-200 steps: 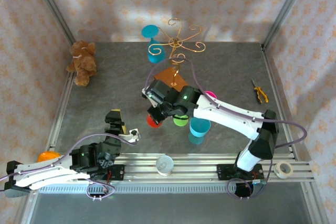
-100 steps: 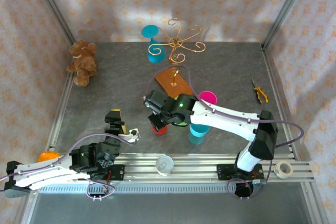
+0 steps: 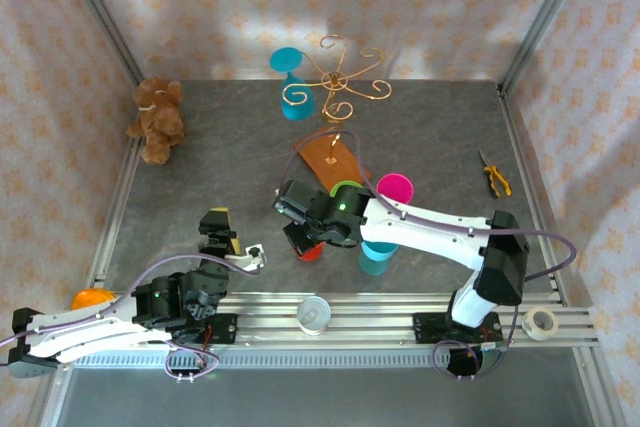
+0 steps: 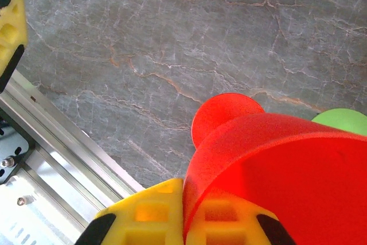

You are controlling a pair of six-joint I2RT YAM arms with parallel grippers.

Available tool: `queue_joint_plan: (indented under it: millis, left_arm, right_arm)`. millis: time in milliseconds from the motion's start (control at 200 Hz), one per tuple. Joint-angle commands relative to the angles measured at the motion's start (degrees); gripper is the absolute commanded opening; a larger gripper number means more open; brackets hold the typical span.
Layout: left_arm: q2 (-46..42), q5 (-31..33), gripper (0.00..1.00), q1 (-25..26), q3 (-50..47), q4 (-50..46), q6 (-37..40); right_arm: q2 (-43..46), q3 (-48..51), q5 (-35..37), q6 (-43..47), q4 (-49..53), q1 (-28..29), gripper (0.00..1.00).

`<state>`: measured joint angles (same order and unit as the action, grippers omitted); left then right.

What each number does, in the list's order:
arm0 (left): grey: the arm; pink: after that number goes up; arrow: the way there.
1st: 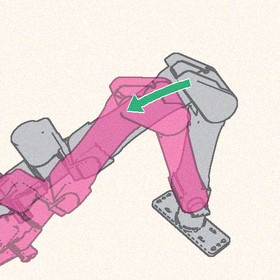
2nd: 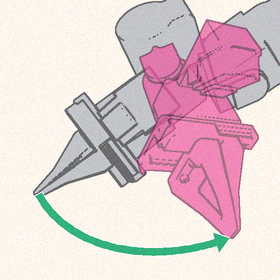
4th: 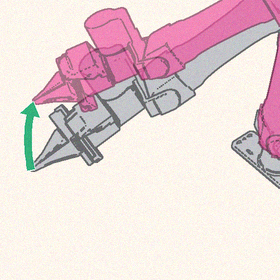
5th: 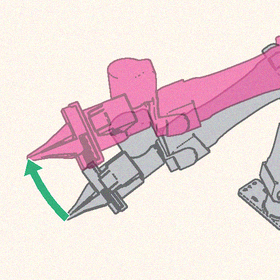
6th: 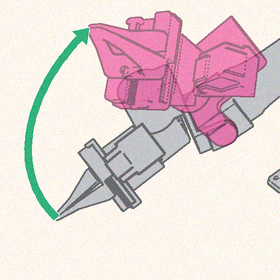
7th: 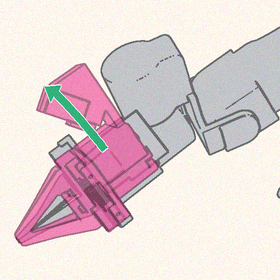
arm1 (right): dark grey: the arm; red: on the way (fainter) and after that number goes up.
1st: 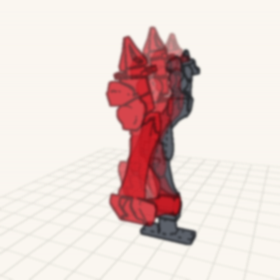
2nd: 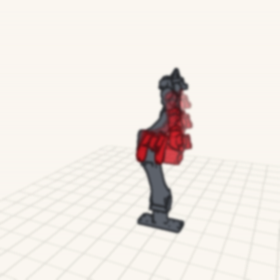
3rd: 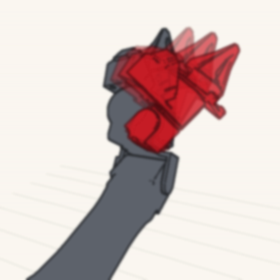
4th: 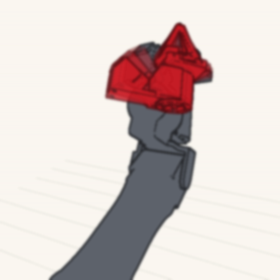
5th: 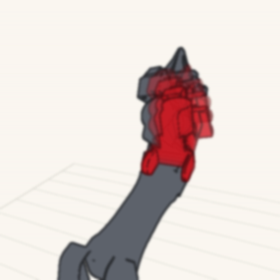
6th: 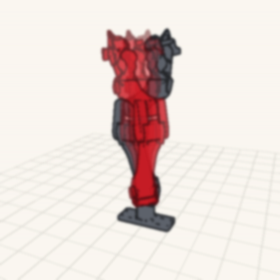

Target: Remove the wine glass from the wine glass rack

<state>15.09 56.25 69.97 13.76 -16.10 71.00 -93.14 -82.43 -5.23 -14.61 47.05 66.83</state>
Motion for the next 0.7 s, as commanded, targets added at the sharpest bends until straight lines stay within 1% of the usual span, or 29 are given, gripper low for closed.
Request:
queue_joint_plan:
  millis: [0,526,621,696]
  left_arm:
    - [-0.68,1.35,0.95,-0.31,0.04,-1.21,0.23]
    - [-1.21,1.26,0.95,-0.43,0.05,-1.48,0.27]
    - [-1.34,1.19,0.95,-0.41,0.02,-1.65,0.18]
    - [-1.44,1.14,0.95,-0.41,0.04,-1.83,0.05]
  right_arm:
    - [-0.67,0.1,3.21,-1.1,-0.05,0.49,0.0]
    - [-4.21,-1.66,2.51,-0.87,1.11,0.9,0.0]
    - [-4.42,-1.95,2.59,-0.86,1.34,0.97,0.05]
    - [-4.5,-2.11,2.42,-0.79,1.38,1.01,0.13]
